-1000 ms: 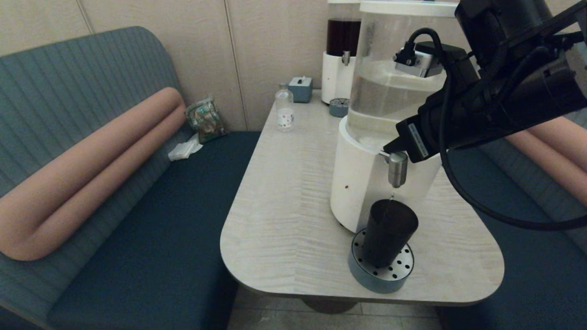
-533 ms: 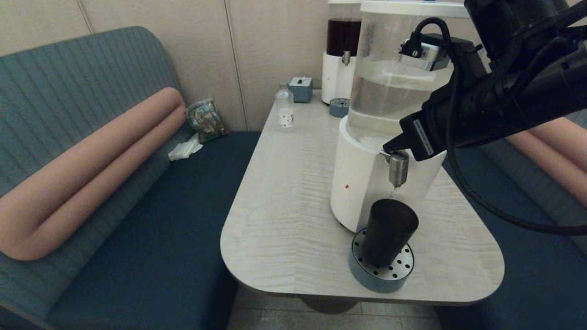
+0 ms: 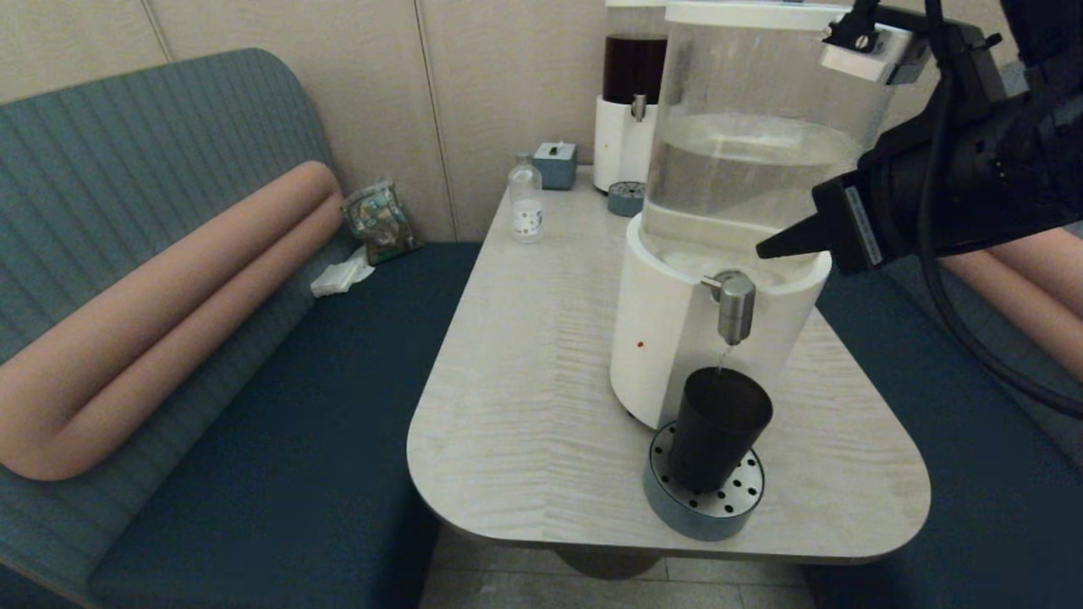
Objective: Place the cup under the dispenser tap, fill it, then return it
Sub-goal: Turn off the faucet
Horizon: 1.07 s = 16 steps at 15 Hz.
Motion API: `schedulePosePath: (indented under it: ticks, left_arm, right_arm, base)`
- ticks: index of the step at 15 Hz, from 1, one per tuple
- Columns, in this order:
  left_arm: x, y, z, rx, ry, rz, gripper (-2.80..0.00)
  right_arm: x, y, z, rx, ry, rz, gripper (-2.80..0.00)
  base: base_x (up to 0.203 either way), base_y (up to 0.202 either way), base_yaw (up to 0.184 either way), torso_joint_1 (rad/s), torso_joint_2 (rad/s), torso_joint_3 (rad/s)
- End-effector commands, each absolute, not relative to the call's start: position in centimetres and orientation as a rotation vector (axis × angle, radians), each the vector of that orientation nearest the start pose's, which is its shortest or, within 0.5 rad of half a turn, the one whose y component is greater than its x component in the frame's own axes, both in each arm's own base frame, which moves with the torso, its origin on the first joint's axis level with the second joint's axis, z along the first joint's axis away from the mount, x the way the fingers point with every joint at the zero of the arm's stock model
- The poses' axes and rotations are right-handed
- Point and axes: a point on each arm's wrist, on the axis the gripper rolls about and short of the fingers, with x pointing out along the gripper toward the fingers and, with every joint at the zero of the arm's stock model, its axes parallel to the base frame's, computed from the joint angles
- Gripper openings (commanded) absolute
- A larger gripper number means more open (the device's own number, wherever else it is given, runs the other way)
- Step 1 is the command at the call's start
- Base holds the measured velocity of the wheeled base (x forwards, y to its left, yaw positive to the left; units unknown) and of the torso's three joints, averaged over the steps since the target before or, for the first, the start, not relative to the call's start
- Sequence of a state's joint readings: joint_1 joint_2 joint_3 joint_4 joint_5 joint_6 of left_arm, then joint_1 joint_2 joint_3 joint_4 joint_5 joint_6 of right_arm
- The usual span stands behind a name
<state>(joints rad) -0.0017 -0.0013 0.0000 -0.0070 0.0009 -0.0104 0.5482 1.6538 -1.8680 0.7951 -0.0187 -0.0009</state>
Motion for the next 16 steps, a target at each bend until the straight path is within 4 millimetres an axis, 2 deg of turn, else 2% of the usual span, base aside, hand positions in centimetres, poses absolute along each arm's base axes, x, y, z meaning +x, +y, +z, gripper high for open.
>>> schedulePosePath:
  ticks: [1,4,11,14,16]
  left_arm:
    - [-2.3,0.0,7.6,-0.011,-0.008,-0.002,-2.80]
    - [-2.3,0.0,7.6,-0.011,-0.008,0.000,-2.80]
    - [-2.3,0.0,7.6,-0.011,-0.007,-0.001,-2.80]
    - [-2.3,0.0,7.6,-0.011,-0.008,0.000,-2.80]
    - [-2.3,0.0,7.6,-0.011,-0.008,-0.001,-2.80]
  right_arm:
    - [20.5,12.4,35.8,-0.160,0.550,0.510,-2.80]
    - [18.7,10.8,34.8,-0.156,0.558,0.491,-2.80]
    - [13.8,5.3,34.1,-0.120,0.469,0.404,-2.80]
    - [11.6,3.0,31.7,-0.106,0.493,0.411,-2.80]
    - [10.7,2.0,30.1,-0.107,0.489,0.432,-2.80]
  base:
    - [0.000,0.000,0.000,0.000,0.00,0.000]
    - [0.000,0.000,0.000,0.000,0.00,0.000]
    - [0.000,0.000,0.000,0.000,0.00,0.000]
    - [0.000,0.000,0.000,0.000,0.00,0.000]
    - [0.000,0.000,0.000,0.000,0.00,0.000]
